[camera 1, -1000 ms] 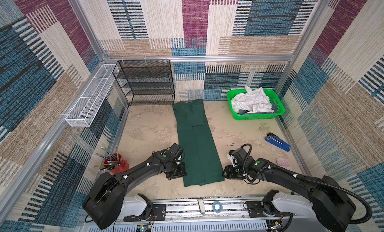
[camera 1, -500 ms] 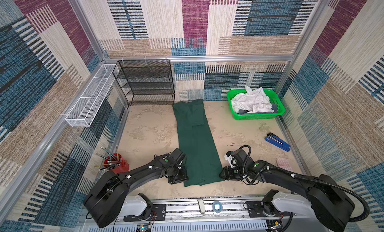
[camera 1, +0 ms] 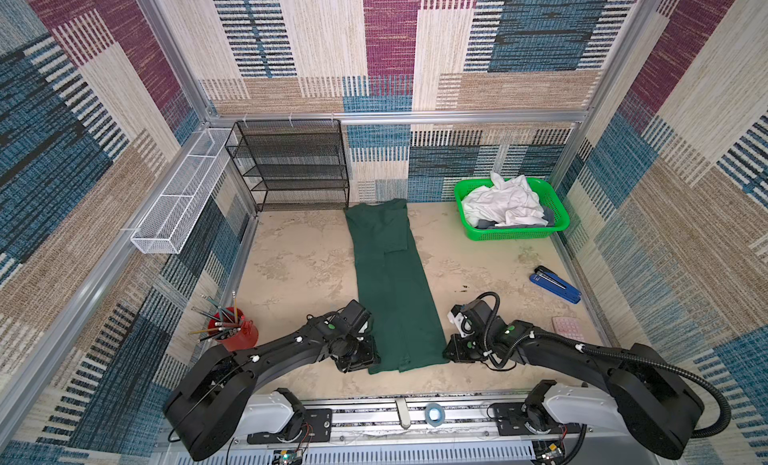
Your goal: Fold and stack the t-shirts
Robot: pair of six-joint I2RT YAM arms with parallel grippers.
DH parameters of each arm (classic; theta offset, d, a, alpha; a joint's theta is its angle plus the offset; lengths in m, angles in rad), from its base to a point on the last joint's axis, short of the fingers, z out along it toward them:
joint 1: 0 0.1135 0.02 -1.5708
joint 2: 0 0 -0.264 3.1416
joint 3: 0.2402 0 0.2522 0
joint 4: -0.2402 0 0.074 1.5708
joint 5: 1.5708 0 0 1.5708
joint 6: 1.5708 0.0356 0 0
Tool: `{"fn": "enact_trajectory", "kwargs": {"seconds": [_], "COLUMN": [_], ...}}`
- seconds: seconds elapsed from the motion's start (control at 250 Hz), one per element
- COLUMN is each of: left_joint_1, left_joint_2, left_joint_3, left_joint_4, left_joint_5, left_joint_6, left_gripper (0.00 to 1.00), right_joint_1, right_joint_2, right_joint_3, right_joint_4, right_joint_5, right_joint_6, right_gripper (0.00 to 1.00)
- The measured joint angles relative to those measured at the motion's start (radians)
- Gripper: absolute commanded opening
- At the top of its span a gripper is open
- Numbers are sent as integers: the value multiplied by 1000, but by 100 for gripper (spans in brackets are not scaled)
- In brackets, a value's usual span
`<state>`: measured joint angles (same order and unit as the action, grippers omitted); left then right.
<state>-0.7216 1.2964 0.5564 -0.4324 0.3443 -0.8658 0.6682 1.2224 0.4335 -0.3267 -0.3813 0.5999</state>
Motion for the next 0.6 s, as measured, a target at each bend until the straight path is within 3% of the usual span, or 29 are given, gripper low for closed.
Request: {"fn": "enact_trajectory", "kwargs": {"seconds": [0.284, 0.6], "left_joint_1": [-12, -23], "left_joint_2": [-6, -64], "left_joint_3": [-30, -69], "left_joint_4": [43, 41], "left_joint_5": [16, 3], "left_joint_6": [-22, -45], "left_gripper": [42, 37], "right_joint_1": [0, 0], "right_joint_2": [12, 16], "right_joint_3": [8, 9], "right_joint_4": [0, 3], "right_joint_5": [-1, -4], "right_joint_6": [-4, -7], "right_gripper": [0, 0]}}
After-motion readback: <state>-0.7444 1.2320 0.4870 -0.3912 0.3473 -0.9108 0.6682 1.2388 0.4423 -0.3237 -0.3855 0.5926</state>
